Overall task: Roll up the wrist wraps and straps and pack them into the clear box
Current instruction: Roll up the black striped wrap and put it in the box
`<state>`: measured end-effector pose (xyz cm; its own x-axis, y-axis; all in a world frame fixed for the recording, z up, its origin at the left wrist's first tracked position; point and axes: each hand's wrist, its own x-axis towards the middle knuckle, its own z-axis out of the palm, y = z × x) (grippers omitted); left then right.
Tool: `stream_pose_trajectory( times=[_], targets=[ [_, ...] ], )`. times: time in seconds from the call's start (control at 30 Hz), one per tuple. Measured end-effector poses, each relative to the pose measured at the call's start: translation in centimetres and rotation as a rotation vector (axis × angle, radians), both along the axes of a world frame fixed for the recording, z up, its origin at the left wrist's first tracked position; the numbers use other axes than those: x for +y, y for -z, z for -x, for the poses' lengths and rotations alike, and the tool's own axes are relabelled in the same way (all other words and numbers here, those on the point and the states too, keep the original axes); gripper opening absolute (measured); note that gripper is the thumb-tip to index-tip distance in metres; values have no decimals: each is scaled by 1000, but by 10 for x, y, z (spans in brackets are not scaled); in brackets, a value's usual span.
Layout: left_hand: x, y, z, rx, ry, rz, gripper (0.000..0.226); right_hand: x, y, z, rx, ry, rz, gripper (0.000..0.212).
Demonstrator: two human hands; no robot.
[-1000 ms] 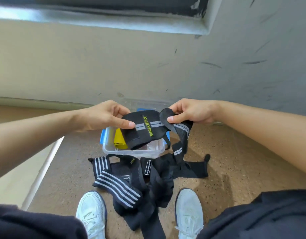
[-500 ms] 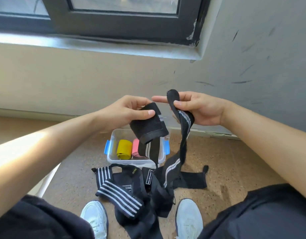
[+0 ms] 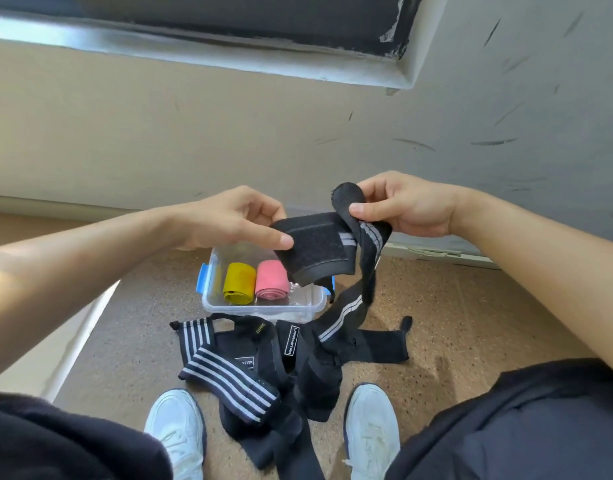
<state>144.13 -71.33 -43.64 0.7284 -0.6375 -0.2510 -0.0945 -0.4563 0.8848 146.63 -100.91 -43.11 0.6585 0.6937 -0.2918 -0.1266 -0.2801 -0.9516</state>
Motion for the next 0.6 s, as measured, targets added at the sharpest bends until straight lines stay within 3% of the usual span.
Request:
stream_pose_trajectory(
  times=[0.17, 0.3, 0.6],
  targets=[
    [-3, 2, 5, -32, 5, 127, 27, -6, 3, -1, -91, 68, 53, 17],
    [-10, 1, 6, -86, -86, 216, 29, -11, 9, 0, -179, 107, 127, 14],
    [3, 16, -3, -284, -130, -119, 22, -18, 10, 5, -166, 84, 180, 17]
  ],
)
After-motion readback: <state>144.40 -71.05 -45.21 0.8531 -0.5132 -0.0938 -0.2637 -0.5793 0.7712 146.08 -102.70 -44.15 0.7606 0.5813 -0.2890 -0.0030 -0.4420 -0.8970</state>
